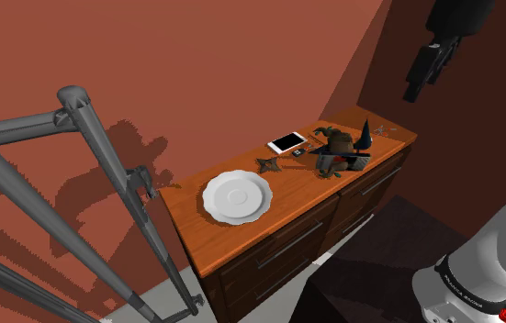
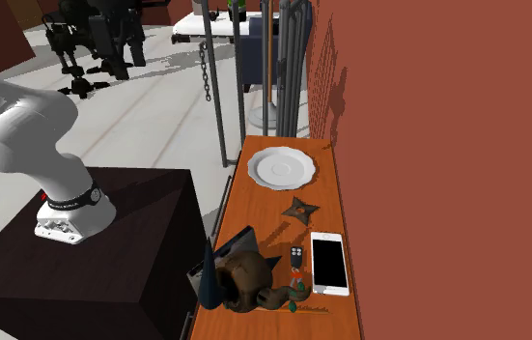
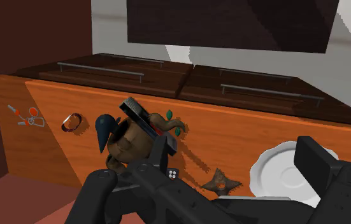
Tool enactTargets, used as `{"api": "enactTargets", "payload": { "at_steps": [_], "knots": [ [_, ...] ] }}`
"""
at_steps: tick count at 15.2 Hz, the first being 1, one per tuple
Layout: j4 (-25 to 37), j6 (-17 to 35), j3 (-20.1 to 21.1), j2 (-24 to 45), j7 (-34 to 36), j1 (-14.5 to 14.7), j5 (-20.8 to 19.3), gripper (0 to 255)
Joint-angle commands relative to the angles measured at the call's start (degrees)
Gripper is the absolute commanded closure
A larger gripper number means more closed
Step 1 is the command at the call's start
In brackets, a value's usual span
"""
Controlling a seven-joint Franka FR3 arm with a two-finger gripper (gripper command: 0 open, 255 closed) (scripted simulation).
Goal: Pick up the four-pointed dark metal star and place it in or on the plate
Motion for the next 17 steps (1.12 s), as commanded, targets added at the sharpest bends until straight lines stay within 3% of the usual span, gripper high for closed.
{"api": "enactTargets", "payload": {
  "at_steps": [1, 9, 17],
  "knots": [
    [0.00, 0.00, 0.00, 0.00, 0.00, 0.00, 0.00, 0],
    [-5.57, 14.93, 2.88, 9.74, 8.14, -1.28, 2.46, 0],
    [-5.85, 29.20, 5.45, 23.96, 15.90, -2.72, 3.40, 0]
  ]
}}
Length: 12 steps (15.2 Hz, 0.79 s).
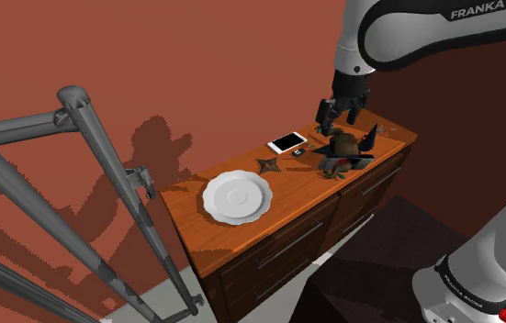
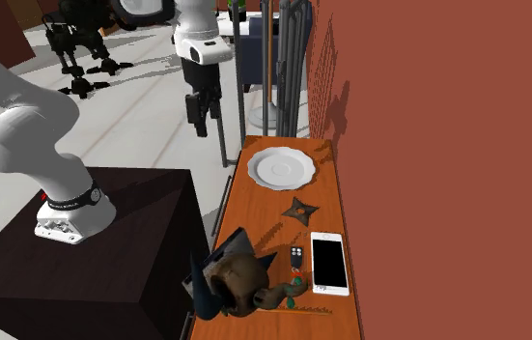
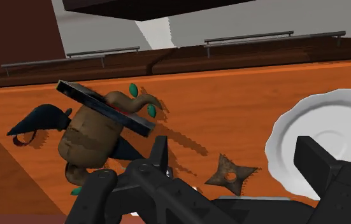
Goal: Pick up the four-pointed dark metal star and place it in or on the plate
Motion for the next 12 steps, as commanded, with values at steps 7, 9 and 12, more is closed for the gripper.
{"api": "enactTargets", "payload": {
  "at_steps": [7, 9, 12],
  "knots": [
    [4.01, 12.71, 1.87, 16.87, 7.99, -1.39, -0.87, 0],
    [5.88, 15.19, 2.06, 21.29, 9.98, -1.60, -1.44, 0],
    [9.24, 18.43, 2.05, 27.99, 12.92, -1.74, -2.43, 0]
  ]
}}
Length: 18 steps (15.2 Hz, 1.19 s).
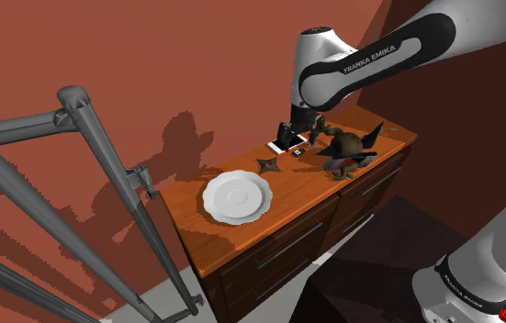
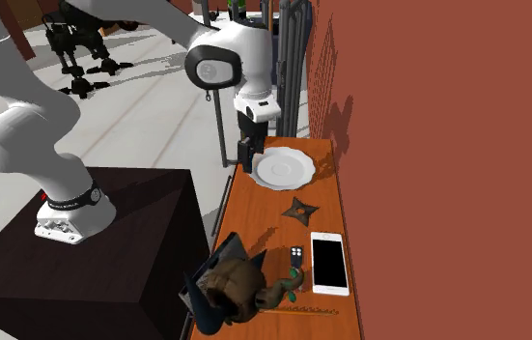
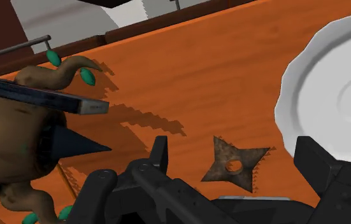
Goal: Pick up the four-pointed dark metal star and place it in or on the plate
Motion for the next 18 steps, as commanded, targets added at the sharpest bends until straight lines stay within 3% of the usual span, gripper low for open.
{"api": "enactTargets", "payload": {
  "at_steps": [1, 14, 18],
  "knots": [
    [2.78, 1.91, -0.14, 4.70, 1.88, -0.13, -0.70, 0],
    [25.97, 7.98, -3.06, 33.88, 11.21, 1.37, -2.65, 0],
    [27.43, 9.50, -3.38, 36.85, 11.62, 1.56, -2.81, 0]
  ]
}}
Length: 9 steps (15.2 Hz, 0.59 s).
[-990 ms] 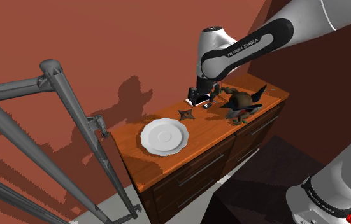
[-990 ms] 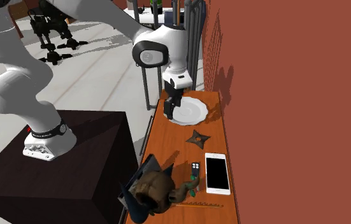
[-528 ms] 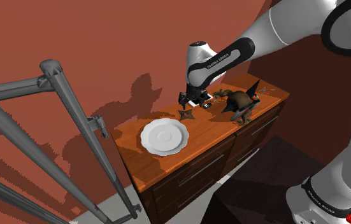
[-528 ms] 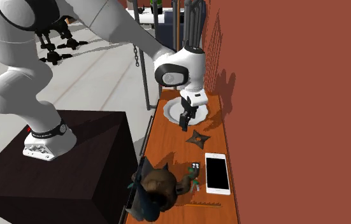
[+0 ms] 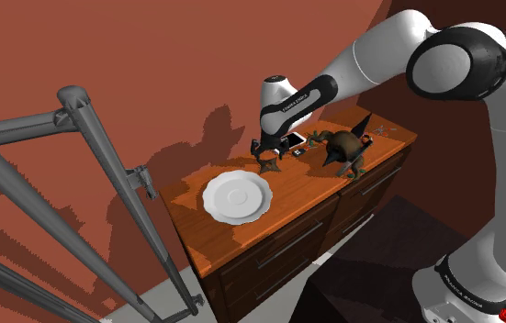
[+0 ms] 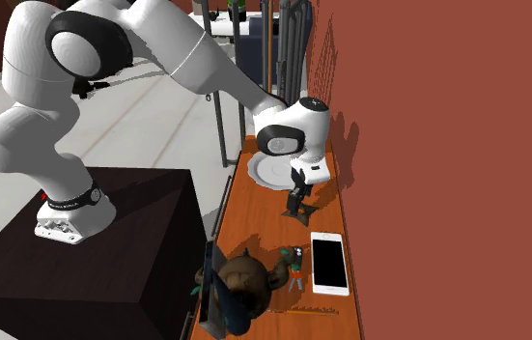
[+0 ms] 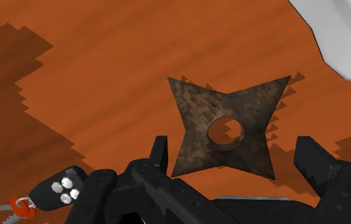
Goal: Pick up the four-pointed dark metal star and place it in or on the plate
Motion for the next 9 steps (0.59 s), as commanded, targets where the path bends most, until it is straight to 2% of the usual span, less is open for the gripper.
{"api": "enactTargets", "payload": {
  "at_steps": [1, 9],
  "knots": [
    [0.41, 0.94, -0.14, 1.32, 0.13, 0.09, -0.13, 0],
    [0.76, 2.66, -0.36, 3.39, 0.27, 0.25, -0.37, 0]
  ]
}}
